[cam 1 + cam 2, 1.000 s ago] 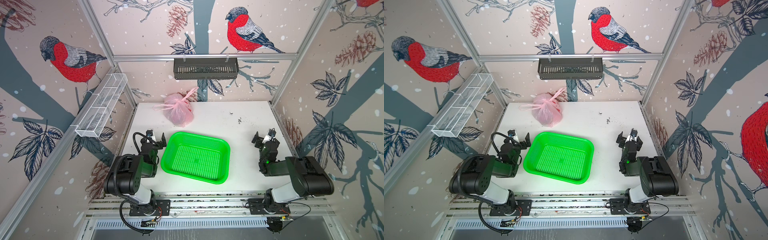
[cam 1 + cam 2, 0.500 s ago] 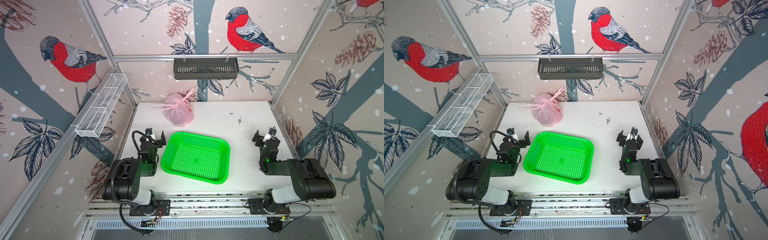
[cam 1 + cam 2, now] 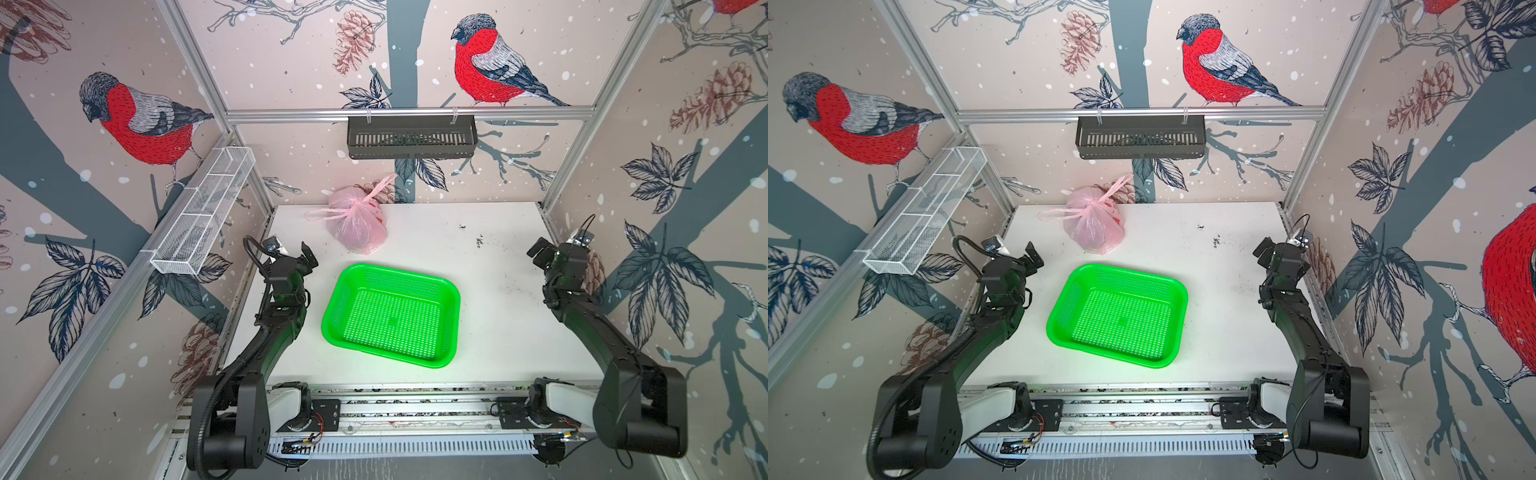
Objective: Untie the knot of the plastic bag and take out the fruit
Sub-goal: Rotate the basket at the center of the table.
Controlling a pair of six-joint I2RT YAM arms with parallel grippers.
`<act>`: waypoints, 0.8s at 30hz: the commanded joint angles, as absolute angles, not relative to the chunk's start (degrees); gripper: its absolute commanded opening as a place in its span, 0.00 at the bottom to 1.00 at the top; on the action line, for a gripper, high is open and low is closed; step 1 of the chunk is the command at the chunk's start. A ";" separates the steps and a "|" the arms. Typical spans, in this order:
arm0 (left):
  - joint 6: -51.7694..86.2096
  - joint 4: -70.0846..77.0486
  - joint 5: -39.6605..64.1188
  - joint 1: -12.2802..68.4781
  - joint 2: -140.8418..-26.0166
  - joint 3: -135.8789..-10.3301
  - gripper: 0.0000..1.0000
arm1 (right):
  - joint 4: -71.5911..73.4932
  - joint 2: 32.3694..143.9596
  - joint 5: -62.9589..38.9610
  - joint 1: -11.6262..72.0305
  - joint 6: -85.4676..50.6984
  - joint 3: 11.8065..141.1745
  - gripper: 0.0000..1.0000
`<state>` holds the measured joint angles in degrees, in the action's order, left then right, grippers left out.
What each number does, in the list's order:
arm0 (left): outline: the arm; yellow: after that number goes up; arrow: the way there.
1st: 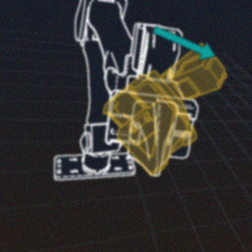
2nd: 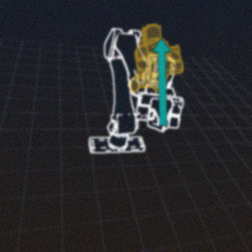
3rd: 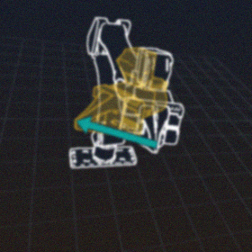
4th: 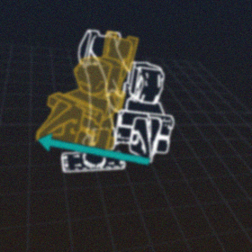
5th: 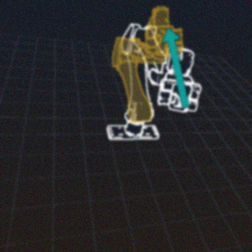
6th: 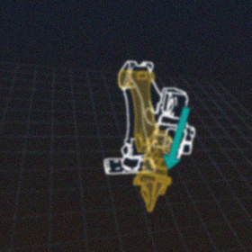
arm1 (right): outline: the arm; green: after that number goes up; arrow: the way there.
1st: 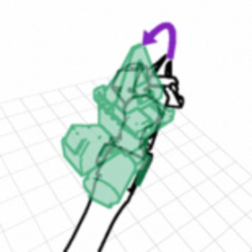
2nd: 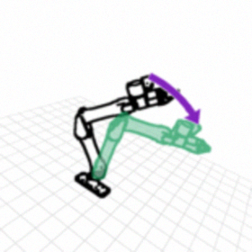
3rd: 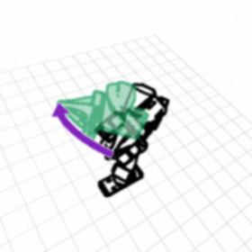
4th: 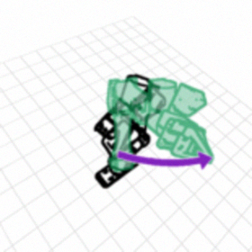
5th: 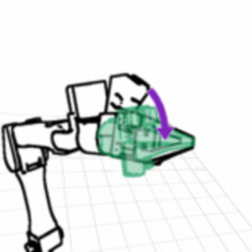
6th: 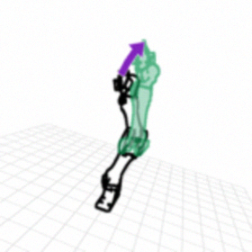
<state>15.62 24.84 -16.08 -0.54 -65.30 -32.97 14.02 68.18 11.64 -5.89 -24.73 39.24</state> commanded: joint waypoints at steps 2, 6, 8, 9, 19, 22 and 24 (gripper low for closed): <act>20.55 5.76 -6.24 -0.22 -62.25 -37.55 0.99 | 0.85 65.14 6.04 -1.62 -26.78 41.92 0.99; 22.81 -3.74 -0.07 -0.10 -59.68 -40.24 0.99 | -4.07 60.42 11.88 6.95 -25.48 41.85 0.99; 23.45 -8.73 1.67 -0.06 -58.96 -41.12 0.99 | -5.53 58.41 12.99 9.50 -26.13 41.26 0.99; 23.40 -11.11 2.92 -0.07 -58.74 -41.50 0.99 | -6.20 57.31 12.92 10.45 -26.43 40.90 0.99; 24.04 -14.73 11.69 2.78 -61.01 -38.58 0.97 | -11.07 54.44 11.89 14.43 -26.25 41.75 0.99; 23.32 -16.05 12.66 5.11 -65.21 -40.09 0.94 | -11.08 54.40 11.69 14.57 -26.17 41.59 0.99; 22.74 -16.92 12.12 7.05 -67.45 -40.94 0.91 | -10.69 54.54 11.52 14.61 -26.28 41.23 0.99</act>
